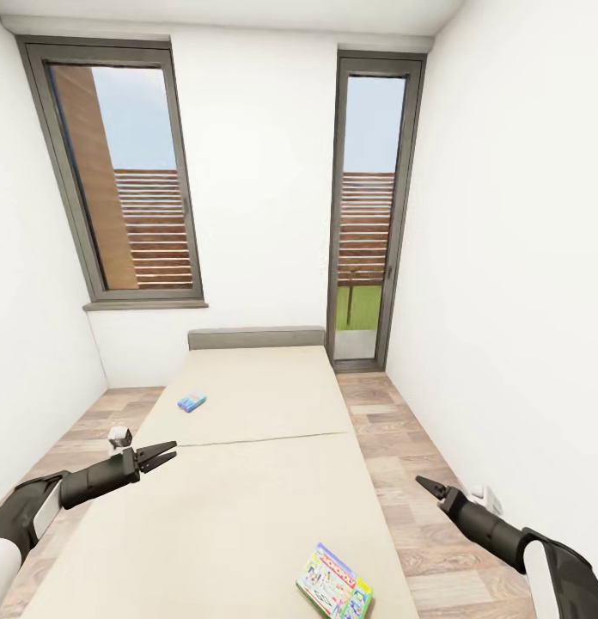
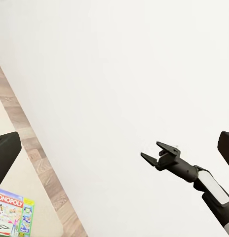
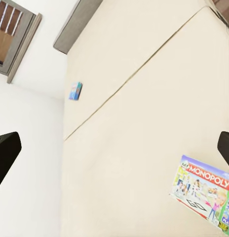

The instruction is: Put all the toys in the child's room - the three board games (two on the bed and one on the table), the two jigsaw puzzles on the table, and the tennis ball on the table - inside the toy box on the table in the child's room.

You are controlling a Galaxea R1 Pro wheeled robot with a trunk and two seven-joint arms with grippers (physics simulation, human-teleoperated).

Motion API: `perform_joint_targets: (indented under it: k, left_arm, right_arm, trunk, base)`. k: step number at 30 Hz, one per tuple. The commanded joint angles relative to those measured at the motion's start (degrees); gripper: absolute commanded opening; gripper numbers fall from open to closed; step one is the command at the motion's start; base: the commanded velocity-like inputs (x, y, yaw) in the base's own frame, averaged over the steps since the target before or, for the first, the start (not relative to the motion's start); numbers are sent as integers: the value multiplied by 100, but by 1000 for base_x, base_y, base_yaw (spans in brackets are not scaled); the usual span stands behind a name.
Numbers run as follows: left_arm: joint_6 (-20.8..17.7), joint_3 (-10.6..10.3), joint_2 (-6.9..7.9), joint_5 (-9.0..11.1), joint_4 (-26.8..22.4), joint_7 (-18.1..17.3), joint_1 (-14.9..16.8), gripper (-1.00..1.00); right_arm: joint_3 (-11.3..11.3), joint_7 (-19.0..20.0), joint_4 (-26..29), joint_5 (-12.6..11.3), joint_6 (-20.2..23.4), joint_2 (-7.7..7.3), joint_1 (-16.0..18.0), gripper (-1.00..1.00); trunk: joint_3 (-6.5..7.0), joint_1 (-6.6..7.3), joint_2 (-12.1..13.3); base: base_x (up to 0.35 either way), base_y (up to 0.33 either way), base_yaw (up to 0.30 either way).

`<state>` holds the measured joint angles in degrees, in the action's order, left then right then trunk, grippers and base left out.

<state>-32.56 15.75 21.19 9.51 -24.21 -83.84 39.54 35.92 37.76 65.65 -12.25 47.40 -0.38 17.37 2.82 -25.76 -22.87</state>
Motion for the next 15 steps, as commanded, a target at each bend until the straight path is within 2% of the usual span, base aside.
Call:
perform_joint_targets:
  k: [1,6,9,10,12,13,15]
  left_arm:
    - [-60,7,0,-2,2,-21,2,100]
    - [-57,9,9,-2,1,-36,2,100]
    - [-43,8,9,-2,0,-36,2,100]
    - [-39,8,9,-2,-2,-36,3,100]
    - [-36,8,9,-2,-1,-36,4,100]
    - [-34,7,9,-2,-1,-33,4,100]
    - [-35,7,9,-2,0,-31,3,100]
  right_arm:
    - [6,-48,2,-7,31,7,4,100]
    - [-185,-574,22,-28,23,48,50,100]
    - [-559,-1080,29,-25,13,152,211,100]
    - [-794,-1418,31,-20,11,225,330,100]
    - [-1023,-1804,25,-23,9,288,454,100]
    - [-1234,-2243,14,-33,6,340,589,100]
    - [-1429,-2721,-12,-39,3,396,731,100]
  trunk:
    - [-3,-2,-4]
    - [-3,-2,-4]
    - [-3,-2,-4]
    - [-3,-2,-4]
    - [-3,-2,-4]
    - [-3,-2,-4]
    - [-3,-2,-4]
  base:
    - [0,0,0]
    - [0,0,0]
    - [0,0,0]
    - [0,0,0]
    - [0,0,0]
    - [0,0,0]
    - [0,0,0]
